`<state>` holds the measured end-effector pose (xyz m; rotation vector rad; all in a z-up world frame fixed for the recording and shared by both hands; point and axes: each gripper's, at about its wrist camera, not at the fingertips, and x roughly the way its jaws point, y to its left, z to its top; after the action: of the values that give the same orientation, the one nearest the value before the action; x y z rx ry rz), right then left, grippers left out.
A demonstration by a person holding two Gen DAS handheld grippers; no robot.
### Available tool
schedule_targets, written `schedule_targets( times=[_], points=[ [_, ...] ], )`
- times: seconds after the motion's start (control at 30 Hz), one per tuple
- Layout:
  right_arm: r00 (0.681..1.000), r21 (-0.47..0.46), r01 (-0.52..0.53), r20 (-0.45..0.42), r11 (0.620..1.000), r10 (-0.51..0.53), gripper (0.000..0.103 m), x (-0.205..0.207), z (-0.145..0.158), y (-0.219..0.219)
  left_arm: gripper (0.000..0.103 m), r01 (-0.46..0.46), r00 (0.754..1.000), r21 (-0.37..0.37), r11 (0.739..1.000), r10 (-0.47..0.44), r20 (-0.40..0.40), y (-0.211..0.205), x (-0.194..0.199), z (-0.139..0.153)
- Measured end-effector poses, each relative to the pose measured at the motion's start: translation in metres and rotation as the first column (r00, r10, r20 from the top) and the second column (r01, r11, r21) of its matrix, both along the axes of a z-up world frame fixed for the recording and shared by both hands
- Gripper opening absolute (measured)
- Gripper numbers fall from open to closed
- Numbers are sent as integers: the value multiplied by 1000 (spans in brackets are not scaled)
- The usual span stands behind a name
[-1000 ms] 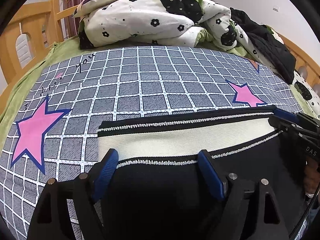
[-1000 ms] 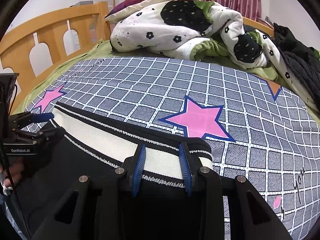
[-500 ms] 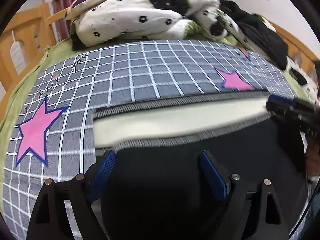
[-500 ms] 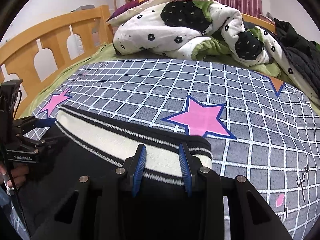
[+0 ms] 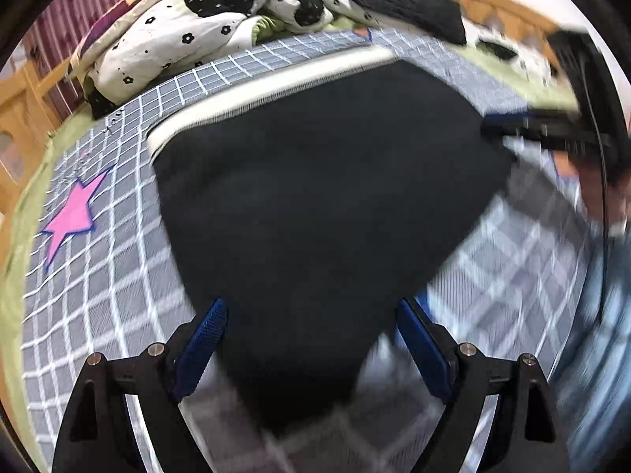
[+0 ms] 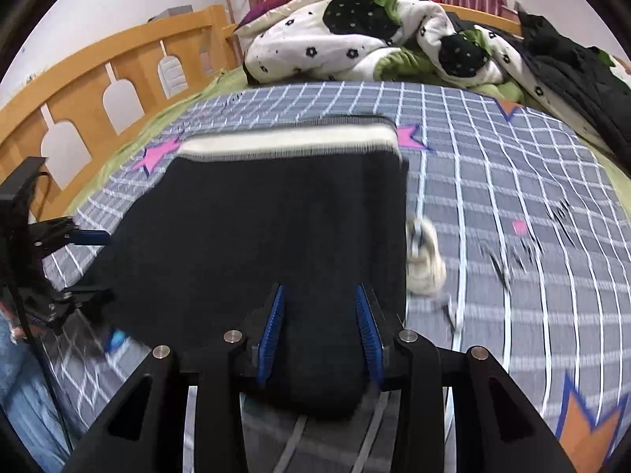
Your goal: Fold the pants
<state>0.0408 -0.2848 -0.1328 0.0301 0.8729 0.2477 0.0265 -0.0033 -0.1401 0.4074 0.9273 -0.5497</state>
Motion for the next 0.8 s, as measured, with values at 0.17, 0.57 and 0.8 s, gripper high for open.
schedule_targets(
  times=[0.17, 0.57, 0.8],
  points=[
    [999, -49, -14, -33, 999, 12, 42, -30, -14, 11, 87, -57, 997, 74, 996, 53, 55, 18, -36, -9],
    [997, 23, 54, -49, 998, -52, 42, -31, -13, 4, 17, -256, 946, -85, 963, 268, 183, 23, -26, 11],
    [998, 53, 45, -39, 998, -43, 42, -33, -9, -1, 23, -264, 952, -39, 964, 267, 149, 33, -37, -8]
  ],
)
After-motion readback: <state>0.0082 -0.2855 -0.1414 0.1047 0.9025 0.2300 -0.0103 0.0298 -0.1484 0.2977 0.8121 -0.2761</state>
